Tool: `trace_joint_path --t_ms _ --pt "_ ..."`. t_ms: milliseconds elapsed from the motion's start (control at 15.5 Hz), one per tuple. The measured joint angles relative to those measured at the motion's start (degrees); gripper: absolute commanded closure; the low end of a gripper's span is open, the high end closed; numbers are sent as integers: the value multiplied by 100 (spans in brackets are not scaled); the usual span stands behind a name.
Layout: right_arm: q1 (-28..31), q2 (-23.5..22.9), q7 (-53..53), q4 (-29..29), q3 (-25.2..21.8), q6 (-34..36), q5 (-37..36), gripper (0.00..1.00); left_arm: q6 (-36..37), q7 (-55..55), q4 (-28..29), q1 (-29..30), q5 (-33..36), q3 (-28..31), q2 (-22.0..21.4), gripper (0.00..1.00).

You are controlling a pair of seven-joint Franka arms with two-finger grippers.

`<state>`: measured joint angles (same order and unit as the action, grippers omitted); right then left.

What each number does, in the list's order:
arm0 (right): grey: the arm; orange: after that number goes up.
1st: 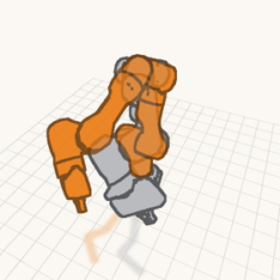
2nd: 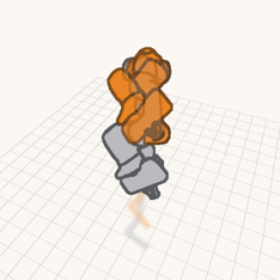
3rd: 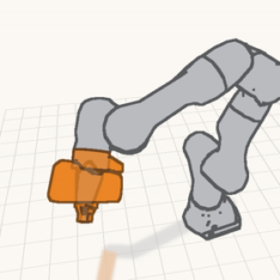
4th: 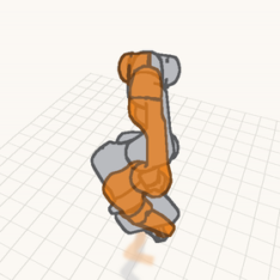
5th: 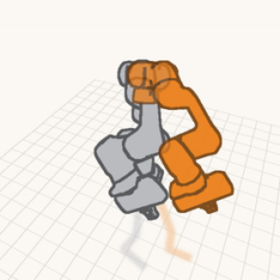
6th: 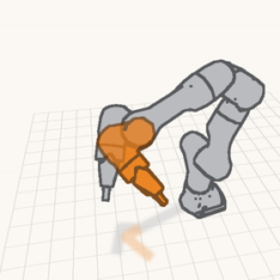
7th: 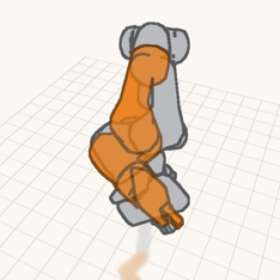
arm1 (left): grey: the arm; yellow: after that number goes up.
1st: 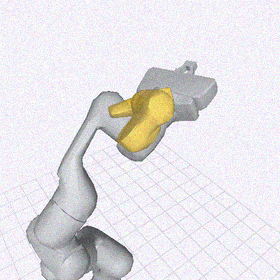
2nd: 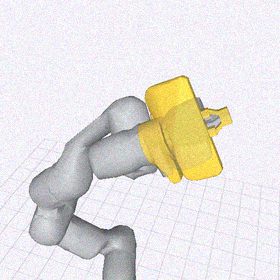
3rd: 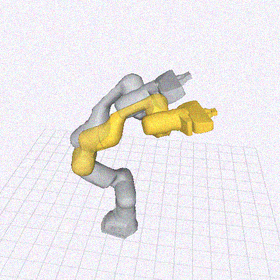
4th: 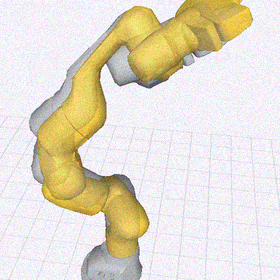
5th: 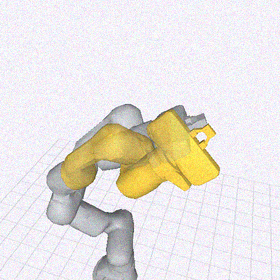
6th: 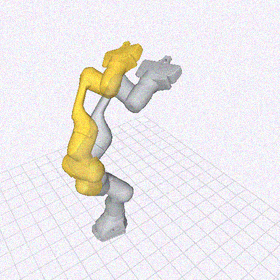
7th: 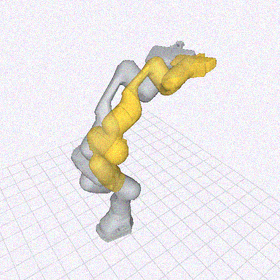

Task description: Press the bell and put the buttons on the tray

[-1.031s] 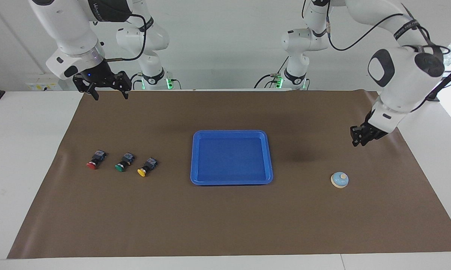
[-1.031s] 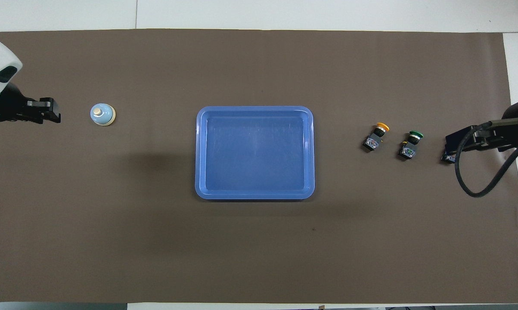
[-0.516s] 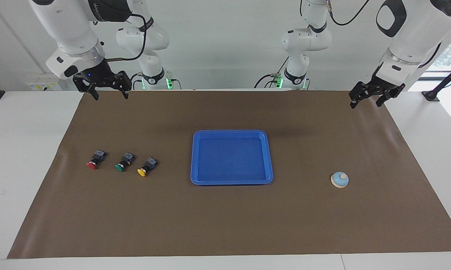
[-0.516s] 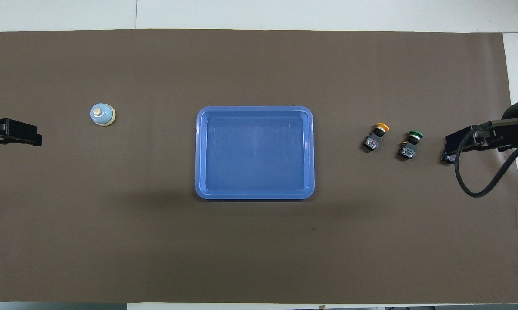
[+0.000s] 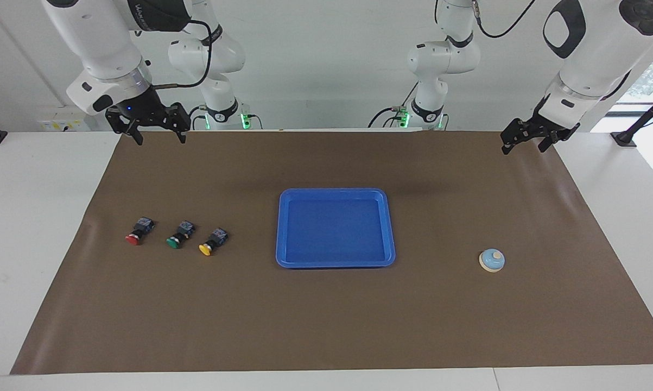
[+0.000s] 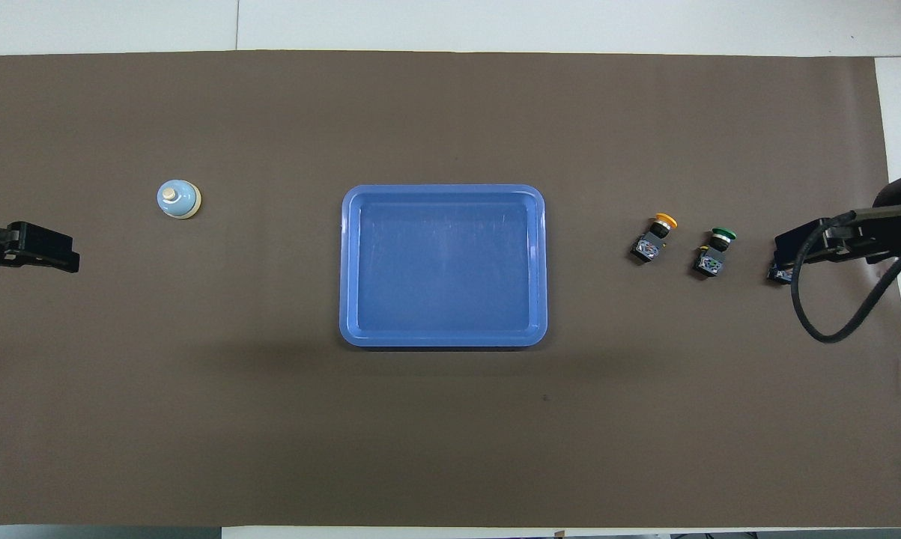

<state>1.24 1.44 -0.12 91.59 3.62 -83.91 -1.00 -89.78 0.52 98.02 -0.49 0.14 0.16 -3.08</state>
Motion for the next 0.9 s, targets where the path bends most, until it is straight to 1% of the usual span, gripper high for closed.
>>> trace_joint_path --t_ms 580,902 --pt "0 0 0 0 0 0 0 0 48 1 -7 0 0 -8 -12 0" --pt "-3 3 0 5 1 0 0 0 47 1 -22 0 0 -7 -89 0"
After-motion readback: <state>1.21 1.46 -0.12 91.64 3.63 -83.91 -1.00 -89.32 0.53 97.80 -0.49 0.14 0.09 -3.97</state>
